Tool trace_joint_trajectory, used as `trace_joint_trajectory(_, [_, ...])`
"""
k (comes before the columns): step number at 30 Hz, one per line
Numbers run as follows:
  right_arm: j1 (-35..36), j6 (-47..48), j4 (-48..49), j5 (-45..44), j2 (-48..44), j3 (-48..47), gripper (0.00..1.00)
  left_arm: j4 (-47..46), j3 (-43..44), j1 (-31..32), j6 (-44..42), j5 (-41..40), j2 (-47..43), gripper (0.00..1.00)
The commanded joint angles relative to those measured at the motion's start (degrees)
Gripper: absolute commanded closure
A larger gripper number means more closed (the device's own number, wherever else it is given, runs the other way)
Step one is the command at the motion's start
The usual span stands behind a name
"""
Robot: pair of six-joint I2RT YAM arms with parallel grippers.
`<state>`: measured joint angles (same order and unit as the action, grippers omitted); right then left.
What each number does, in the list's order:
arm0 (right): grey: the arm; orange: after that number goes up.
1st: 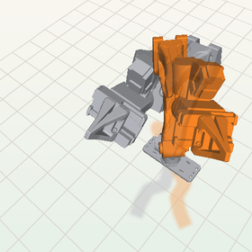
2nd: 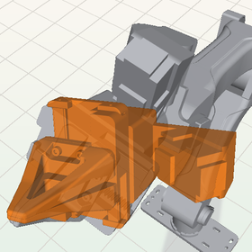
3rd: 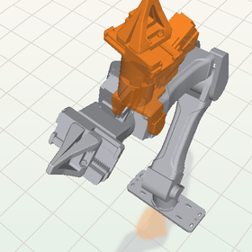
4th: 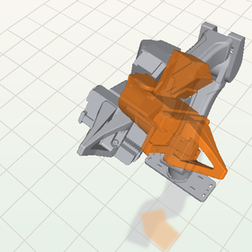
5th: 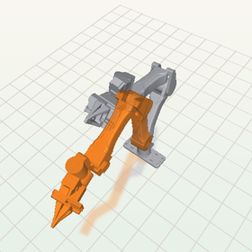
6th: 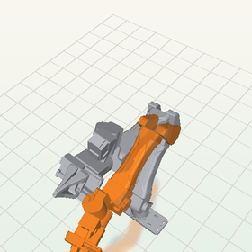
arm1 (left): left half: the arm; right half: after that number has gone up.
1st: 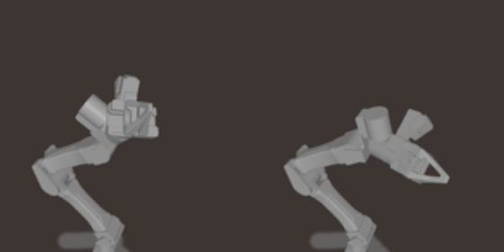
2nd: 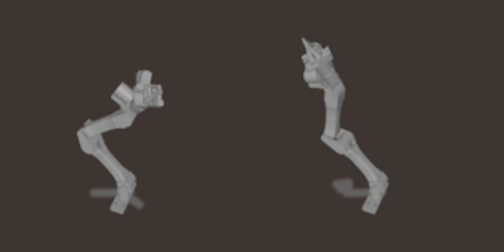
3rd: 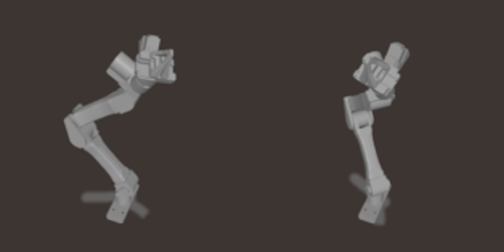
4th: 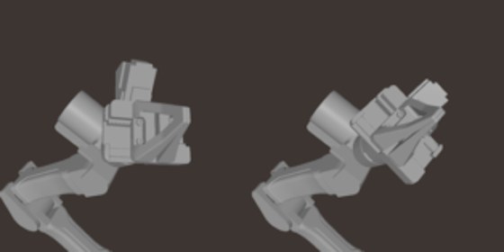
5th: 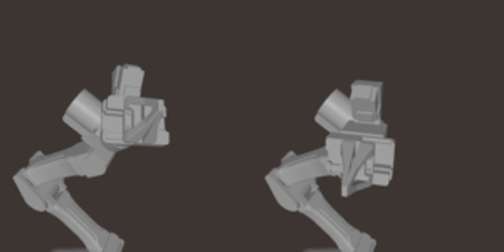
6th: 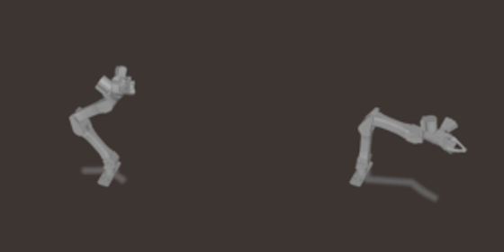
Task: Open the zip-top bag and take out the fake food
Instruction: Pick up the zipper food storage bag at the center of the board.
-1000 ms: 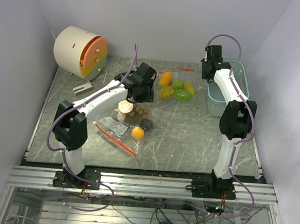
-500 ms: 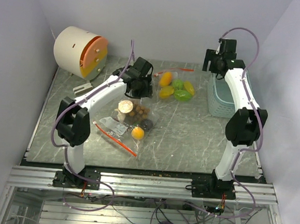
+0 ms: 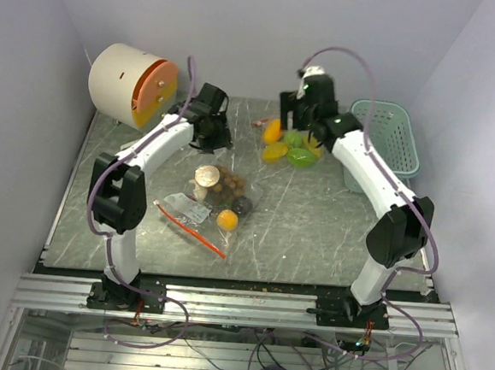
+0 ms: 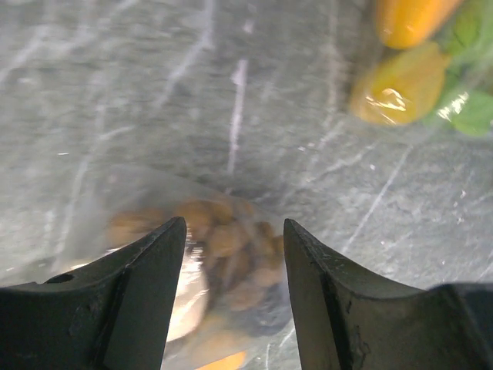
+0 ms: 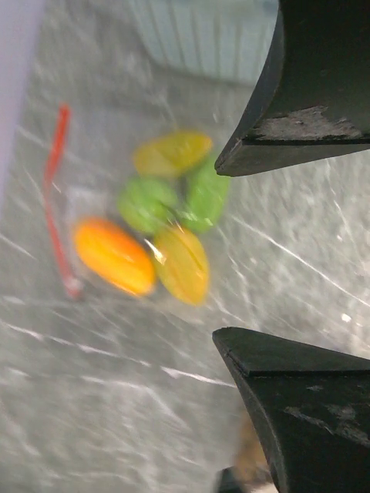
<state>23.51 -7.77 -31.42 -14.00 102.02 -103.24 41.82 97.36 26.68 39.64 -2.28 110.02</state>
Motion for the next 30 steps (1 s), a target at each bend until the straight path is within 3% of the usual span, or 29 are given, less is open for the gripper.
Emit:
trace_joint_trajectory(1, [2.96,-4.21,4.12,5.19,0.68,8.02,0.20,-1.30,-4.36,-5.50,0.32,1.02,-6.55,0.35])
trace_joint_trajectory(5, [3.28,-5.16,3.01,6.16,8.26,5.04,0.19,-1.25,-8.43,-8.54,-1.31,2.28,-10.20,0.34])
trace_joint_trajectory(10, [3.23,-3.96,-0.27,1.01,20.00,-4.41,0.21,-1.77,-13.87,-8.99,-2.51,2.85,-15.39,0.33])
trace_joint_trajectory(18, [2.51,-2.95,-0.13,4.85,28.80,-11.93,0.47,-2.10,-16.44,-7.63,-3.34,7.36,-18.76,0.34])
trace_joint_trajectory(22, [1.89,-3.78,-1.40,6.52,30.60,-14.04,0.64,4.01,-12.17,-0.11,-6.16,0.04,-17.30,0.33])
trace_joint_trajectory(24, [1.37,-4.23,-3.35,7.76,30.88,-16.06,0.78,6.16,-12.53,3.55,-5.76,-3.45,-16.78,0.32])
trace_joint_trajectory(30, [1.32,-5.74,-2.84,12.41,26.46,-12.52,0.96,9.48,-18.58,4.34,-0.88,-7.56,-20.62,0.07])
